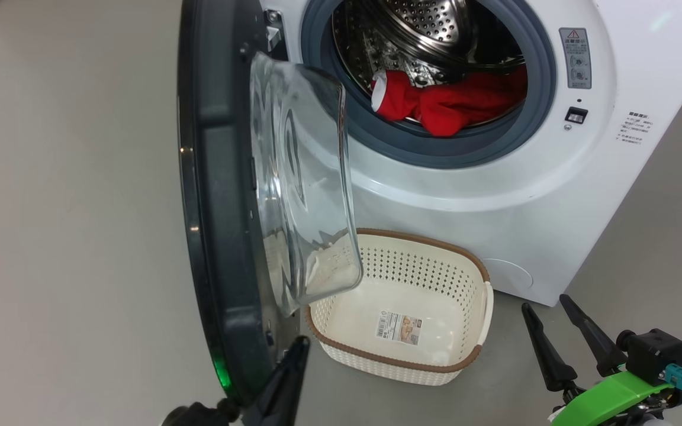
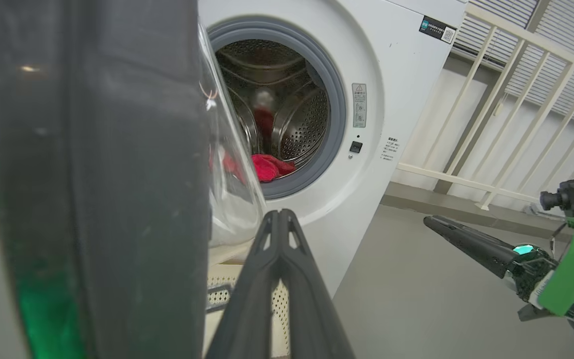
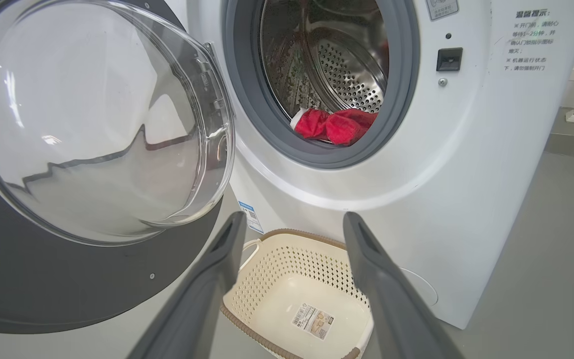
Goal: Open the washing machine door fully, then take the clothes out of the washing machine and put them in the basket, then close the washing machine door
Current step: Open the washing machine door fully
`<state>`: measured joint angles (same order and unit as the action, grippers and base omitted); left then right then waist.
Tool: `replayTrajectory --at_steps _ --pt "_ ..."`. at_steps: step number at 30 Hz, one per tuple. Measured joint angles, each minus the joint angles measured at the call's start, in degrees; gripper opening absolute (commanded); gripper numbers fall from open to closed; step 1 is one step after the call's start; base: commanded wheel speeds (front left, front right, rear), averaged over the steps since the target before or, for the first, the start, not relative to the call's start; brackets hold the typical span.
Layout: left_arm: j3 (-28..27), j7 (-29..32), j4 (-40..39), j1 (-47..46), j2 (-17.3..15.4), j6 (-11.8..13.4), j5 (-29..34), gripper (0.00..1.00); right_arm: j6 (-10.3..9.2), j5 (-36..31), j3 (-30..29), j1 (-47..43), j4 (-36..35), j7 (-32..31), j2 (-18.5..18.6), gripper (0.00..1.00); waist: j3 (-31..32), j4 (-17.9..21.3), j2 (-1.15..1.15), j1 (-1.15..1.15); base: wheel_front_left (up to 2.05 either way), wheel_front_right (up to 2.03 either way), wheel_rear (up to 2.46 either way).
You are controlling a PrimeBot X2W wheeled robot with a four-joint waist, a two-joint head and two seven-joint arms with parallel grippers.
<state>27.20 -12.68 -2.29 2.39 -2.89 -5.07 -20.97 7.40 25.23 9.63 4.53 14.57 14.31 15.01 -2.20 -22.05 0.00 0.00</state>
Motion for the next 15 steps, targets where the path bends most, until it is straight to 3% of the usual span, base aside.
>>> replayTrajectory --at_steps 15 --pt "-4.7 -0.5 3.2 -0.1 0.0 3.5 -2.0 0.0 0.0 -0.2 0.1 0.1 0.0 0.0 0.2 1.0 -0.7 -1.0 0.0 0.0 0.0 0.0 0.0"
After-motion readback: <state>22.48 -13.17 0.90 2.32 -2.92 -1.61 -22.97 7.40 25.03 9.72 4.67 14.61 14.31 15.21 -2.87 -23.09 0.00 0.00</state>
